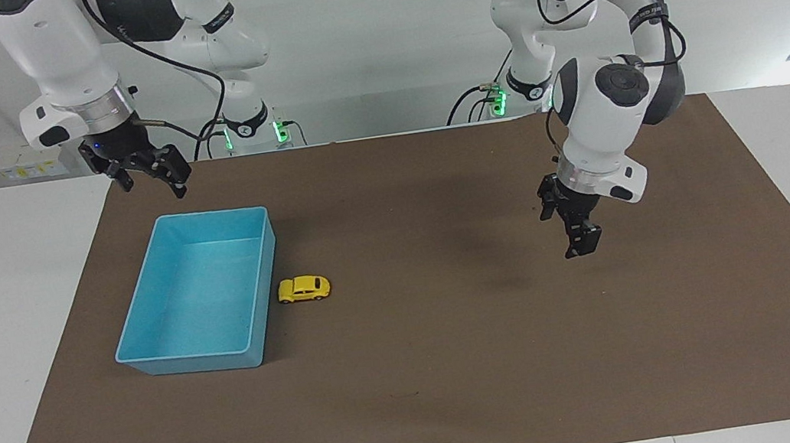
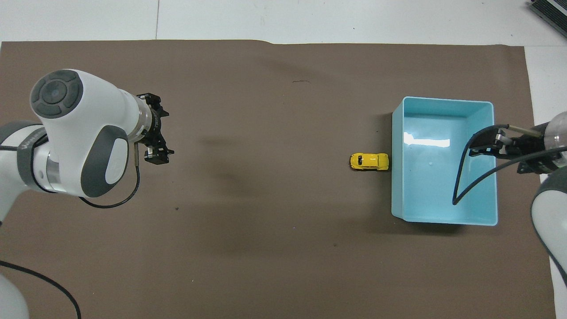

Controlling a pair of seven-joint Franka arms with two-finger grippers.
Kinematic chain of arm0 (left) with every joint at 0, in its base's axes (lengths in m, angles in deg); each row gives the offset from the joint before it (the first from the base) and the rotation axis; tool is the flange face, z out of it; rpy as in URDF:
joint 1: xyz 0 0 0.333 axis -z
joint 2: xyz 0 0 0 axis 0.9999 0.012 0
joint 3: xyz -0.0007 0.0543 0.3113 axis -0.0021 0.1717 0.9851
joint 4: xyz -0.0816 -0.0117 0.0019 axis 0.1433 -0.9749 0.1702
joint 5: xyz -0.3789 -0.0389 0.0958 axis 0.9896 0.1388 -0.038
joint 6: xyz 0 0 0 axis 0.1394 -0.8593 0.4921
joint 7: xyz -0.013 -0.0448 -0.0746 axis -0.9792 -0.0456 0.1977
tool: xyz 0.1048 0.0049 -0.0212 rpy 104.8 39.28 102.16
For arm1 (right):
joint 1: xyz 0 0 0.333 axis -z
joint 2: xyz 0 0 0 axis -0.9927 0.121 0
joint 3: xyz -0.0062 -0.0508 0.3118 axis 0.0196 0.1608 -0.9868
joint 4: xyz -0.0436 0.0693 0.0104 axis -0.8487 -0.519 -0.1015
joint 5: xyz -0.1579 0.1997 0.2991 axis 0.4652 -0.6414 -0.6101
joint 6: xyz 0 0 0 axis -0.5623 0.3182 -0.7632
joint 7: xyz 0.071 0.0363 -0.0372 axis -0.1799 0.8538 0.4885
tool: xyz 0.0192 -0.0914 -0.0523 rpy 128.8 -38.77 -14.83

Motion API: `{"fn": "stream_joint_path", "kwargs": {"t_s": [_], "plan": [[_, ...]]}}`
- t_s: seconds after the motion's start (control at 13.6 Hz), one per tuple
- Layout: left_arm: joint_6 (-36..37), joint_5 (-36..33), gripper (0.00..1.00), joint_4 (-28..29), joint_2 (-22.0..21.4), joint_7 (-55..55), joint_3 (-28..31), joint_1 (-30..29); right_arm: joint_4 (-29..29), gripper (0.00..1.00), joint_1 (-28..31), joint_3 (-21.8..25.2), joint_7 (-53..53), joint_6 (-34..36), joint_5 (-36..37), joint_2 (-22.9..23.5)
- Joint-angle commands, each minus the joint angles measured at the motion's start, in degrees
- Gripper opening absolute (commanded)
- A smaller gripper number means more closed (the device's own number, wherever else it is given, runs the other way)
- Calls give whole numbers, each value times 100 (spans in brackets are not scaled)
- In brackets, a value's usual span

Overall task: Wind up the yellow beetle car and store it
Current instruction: 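Reach the right gripper to the car while the left gripper withdraws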

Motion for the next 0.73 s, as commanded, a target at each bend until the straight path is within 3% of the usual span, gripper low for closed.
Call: {"fn": "stream_joint_path", "kwargs": {"t_s": [0.0,0.66], "plan": [[134,-86,100,-169,-118,-404,-60,-221,248,100,-212,-46,-880,-360,-49,-115],[257,-86,100,-240,-426,-3356,-42,-450,274,100,-854,-46,-4412,-1143,-40,649]]}}
